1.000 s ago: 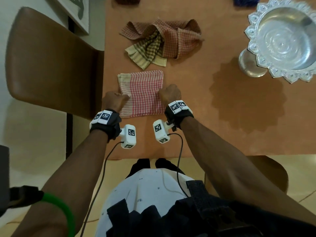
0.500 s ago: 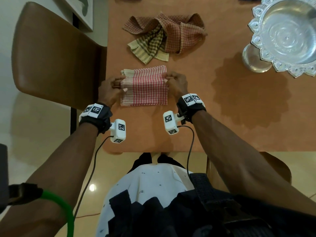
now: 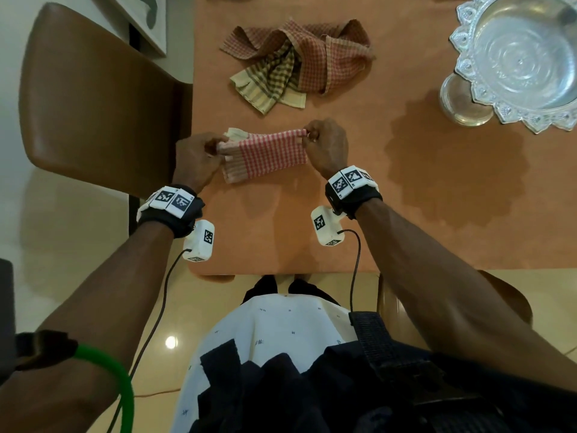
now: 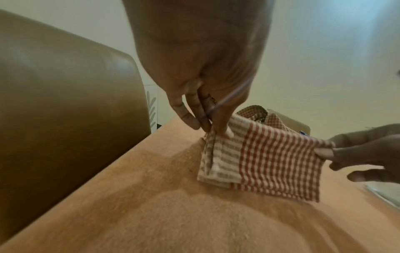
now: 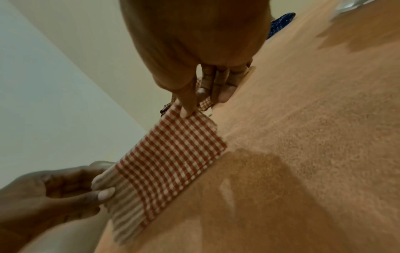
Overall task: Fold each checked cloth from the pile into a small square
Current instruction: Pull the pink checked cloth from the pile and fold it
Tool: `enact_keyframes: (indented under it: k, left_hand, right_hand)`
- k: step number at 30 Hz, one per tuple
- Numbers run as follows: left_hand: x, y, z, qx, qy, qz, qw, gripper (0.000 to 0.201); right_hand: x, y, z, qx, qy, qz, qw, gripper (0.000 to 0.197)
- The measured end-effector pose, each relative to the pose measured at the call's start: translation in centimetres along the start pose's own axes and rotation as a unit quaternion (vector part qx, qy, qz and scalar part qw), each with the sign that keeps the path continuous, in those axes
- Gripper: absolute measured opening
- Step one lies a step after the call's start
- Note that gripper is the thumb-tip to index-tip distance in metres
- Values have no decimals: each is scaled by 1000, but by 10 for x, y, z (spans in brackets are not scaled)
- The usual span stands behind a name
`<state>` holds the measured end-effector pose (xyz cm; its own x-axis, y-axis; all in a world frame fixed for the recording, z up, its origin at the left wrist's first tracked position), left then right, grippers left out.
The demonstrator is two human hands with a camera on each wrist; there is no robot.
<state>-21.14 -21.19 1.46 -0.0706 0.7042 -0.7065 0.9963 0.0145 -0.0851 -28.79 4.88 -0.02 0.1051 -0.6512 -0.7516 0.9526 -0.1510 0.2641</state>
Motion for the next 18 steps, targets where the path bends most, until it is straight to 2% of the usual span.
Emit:
enact_keyframes:
  k: [3, 5, 8, 11, 13, 15, 18]
  left_hand:
    - [-10, -4, 0, -4, -75, -17, 997, 32]
    - [-5, -9, -3, -19, 3, -18, 1000, 32]
    - [6, -9, -3, -121, 161, -67, 977, 36]
    - [13, -9, -13, -152, 164, -128, 966, 36]
    - [24, -4, -18, -161, 154, -141, 965, 39]
    - [40, 4, -16, -172, 136, -127, 967, 42]
    - [64, 17, -7, -199, 88, -81, 973, 43]
  right_hand:
    - [-8, -5, -7, 36, -138, 24, 989, 16]
    - [-6, -6, -8, 66, -203, 66, 975, 15]
    - [-6, -7, -3, 80, -259, 87, 959, 15]
    - [-9, -7, -4, 89, -248, 52, 963, 12]
    - [-13, -3, -8, 82, -213, 3, 974, 11]
    - [-14, 2, -15, 67, -172, -39, 982, 10]
    - [0, 7, -30, 52, -111, -43, 991, 13]
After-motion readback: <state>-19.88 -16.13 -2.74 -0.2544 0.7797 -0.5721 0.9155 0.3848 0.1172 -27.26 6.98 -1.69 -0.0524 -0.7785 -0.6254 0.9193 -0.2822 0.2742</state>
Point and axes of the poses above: each hand's wrist, its own y-axis away from the middle knuckle, its own x-axis out of the palm, z = x × y, the point moved 10 cm from there along -y, towards the middle knuckle, and after that the axes turned 14 degrees about x, right-handed, at the moved point
